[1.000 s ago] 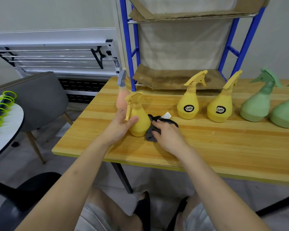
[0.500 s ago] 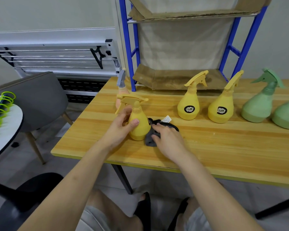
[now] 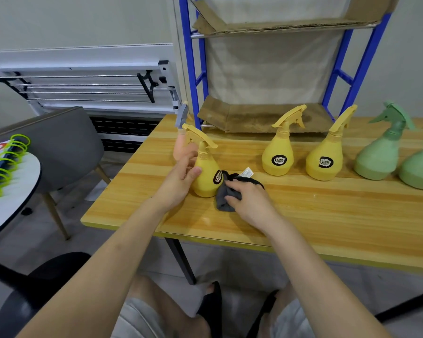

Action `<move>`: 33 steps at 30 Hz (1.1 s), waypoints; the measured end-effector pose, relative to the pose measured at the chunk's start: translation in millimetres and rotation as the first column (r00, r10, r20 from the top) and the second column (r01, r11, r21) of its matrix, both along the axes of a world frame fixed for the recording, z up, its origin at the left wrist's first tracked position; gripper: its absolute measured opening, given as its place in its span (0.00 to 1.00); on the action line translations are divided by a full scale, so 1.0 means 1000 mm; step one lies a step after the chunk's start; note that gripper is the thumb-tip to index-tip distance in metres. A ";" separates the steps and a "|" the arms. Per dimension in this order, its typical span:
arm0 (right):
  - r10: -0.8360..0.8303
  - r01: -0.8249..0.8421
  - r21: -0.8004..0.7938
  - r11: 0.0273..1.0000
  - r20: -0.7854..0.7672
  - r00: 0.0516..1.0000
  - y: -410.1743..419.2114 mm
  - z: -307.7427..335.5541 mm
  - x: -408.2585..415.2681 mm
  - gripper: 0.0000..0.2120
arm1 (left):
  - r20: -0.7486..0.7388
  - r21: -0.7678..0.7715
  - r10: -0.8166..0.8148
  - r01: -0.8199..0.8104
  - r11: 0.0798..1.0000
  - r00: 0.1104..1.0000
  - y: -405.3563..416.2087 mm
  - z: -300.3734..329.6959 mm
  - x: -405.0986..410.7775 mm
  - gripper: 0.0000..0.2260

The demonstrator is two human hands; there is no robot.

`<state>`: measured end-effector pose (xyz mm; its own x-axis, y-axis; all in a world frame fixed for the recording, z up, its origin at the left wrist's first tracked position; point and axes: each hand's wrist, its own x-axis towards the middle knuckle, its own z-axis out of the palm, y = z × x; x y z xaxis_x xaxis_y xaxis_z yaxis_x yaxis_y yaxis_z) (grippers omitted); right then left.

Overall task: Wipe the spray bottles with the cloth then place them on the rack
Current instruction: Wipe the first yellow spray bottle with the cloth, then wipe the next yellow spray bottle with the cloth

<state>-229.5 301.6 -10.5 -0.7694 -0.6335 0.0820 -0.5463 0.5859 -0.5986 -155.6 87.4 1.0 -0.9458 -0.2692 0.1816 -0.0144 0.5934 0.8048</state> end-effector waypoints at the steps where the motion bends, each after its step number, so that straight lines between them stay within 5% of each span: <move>1: -0.004 0.004 0.011 1.000 -0.008 1.000 0.003 0.000 0.004 0.22 | 0.000 0.025 0.021 -0.021 0.999 1.000 0.000 0.000 -0.001 0.19; 9: -0.051 0.053 0.028 0.998 -0.087 0.995 0.018 0.009 0.027 0.17 | -0.157 -0.103 0.282 -0.299 0.949 0.947 0.023 0.005 -0.014 0.16; 17: -0.106 0.114 0.030 0.993 -0.208 0.972 0.018 0.010 0.023 0.08 | -0.136 -0.153 0.319 -0.338 0.929 0.938 0.029 0.005 -0.023 0.24; 27: -0.230 0.198 -0.186 0.962 -0.167 0.959 0.036 0.015 -0.010 0.09 | -0.042 -0.234 0.298 -0.299 0.925 0.954 0.037 0.022 -0.063 0.25; 33: -0.291 0.209 -0.350 0.913 -0.200 0.936 0.047 0.025 -0.017 0.13 | 0.002 -0.152 0.353 -0.348 0.925 0.936 0.039 0.030 -0.086 0.22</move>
<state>-246.1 349.1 14.1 -0.8291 -0.3311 0.4505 -0.5587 0.5229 -0.6437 -241.9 126.7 31.0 -0.8013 -0.5569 0.2187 -0.2646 0.6577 0.7053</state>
